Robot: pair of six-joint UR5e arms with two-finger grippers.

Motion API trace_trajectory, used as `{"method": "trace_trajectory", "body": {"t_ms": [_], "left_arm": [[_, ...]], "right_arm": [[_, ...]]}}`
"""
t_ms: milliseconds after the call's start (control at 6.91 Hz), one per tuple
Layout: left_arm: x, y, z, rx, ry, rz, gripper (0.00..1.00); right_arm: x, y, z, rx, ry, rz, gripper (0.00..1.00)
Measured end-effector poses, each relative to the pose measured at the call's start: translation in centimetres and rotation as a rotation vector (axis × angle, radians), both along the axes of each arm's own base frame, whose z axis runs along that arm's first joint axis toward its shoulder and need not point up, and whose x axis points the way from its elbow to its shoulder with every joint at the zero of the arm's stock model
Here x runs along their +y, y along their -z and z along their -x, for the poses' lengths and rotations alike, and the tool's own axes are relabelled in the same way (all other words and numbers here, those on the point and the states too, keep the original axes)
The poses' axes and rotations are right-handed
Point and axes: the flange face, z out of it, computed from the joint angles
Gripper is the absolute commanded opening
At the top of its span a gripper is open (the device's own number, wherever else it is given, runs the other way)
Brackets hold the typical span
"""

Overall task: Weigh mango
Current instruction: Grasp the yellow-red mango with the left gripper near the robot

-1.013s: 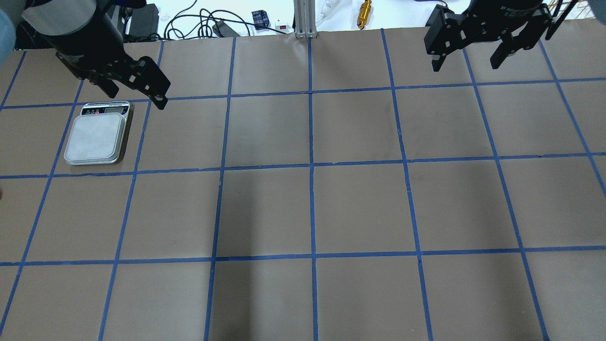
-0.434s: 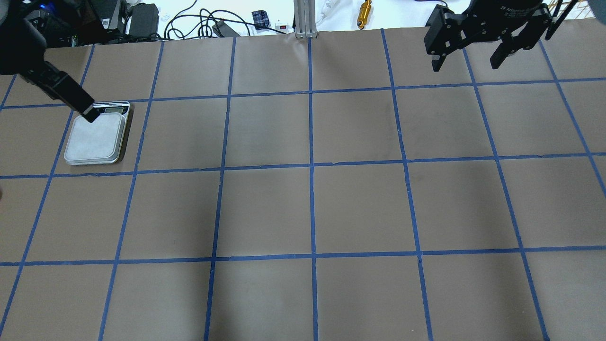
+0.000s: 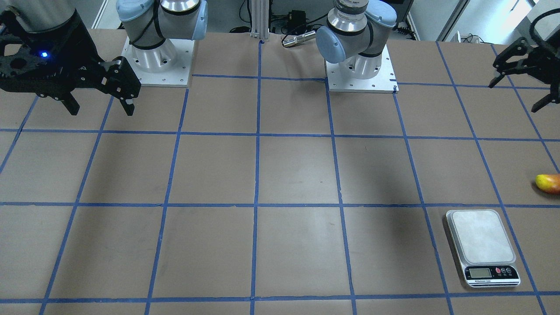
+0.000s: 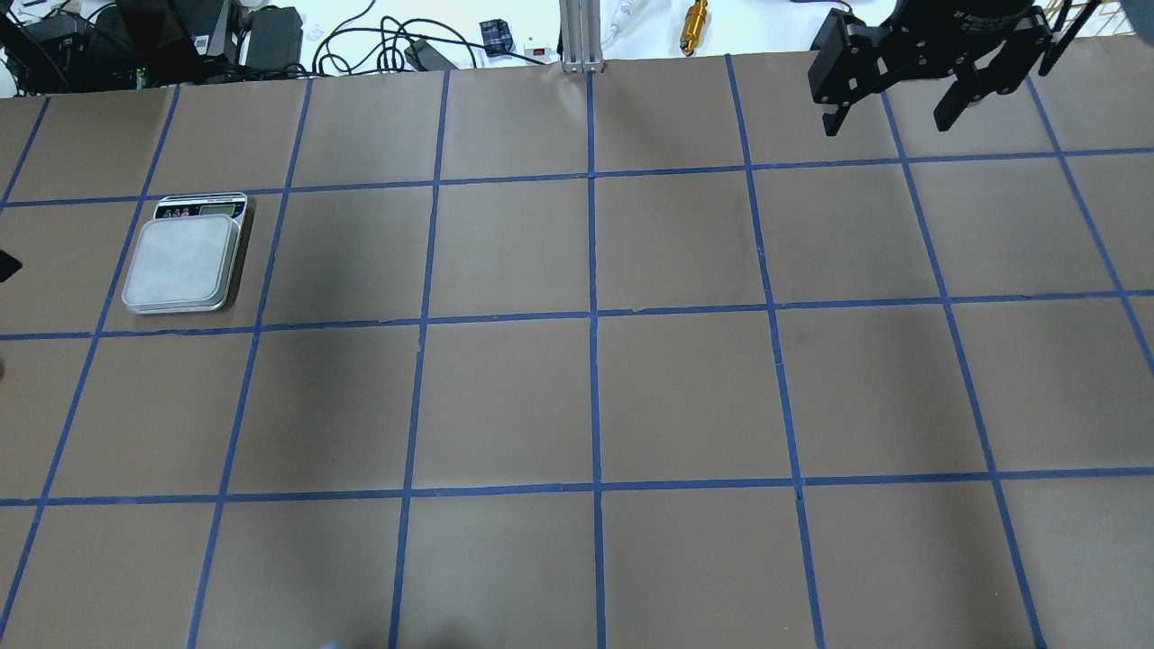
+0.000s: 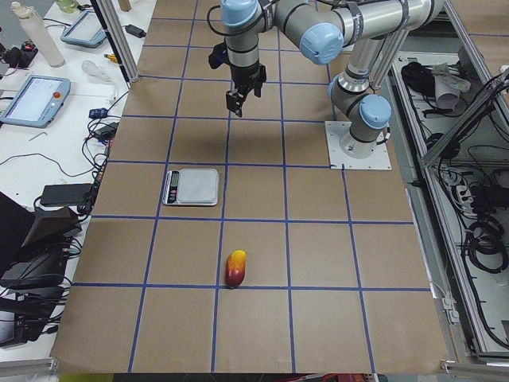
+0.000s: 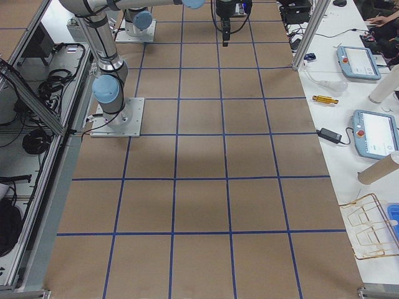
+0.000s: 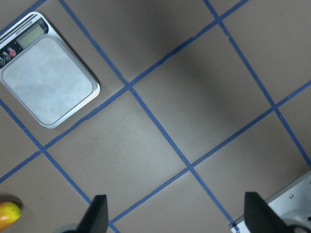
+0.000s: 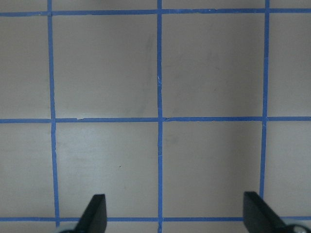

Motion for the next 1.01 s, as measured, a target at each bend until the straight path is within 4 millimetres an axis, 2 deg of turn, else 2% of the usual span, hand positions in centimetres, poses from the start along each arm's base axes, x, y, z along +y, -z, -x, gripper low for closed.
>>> {"method": "trace_trajectory", "body": {"t_ms": [145, 434, 724, 1013], "left_arm": [[0.5, 1.3, -5.3, 0.006, 0.084, 0.016, 1.00], [-0.4, 6.1, -14.9, -0.036, 0.275, 0.075, 1.00], [-2.2, 10.5, -21.0, -0.067, 0.453, 0.098, 1.00], [-4.4, 14.3, -24.8, -0.089, 0.665, 0.105, 1.00]], "right_arm": [[0.0, 0.0, 0.0, 0.000, 0.000, 0.000, 1.00], [0.0, 0.0, 0.0, 0.000, 0.000, -0.001, 1.00], [0.0, 0.0, 0.0, 0.000, 0.000, 0.000, 1.00], [0.0, 0.0, 0.0, 0.000, 0.000, -0.001, 1.00]]}}
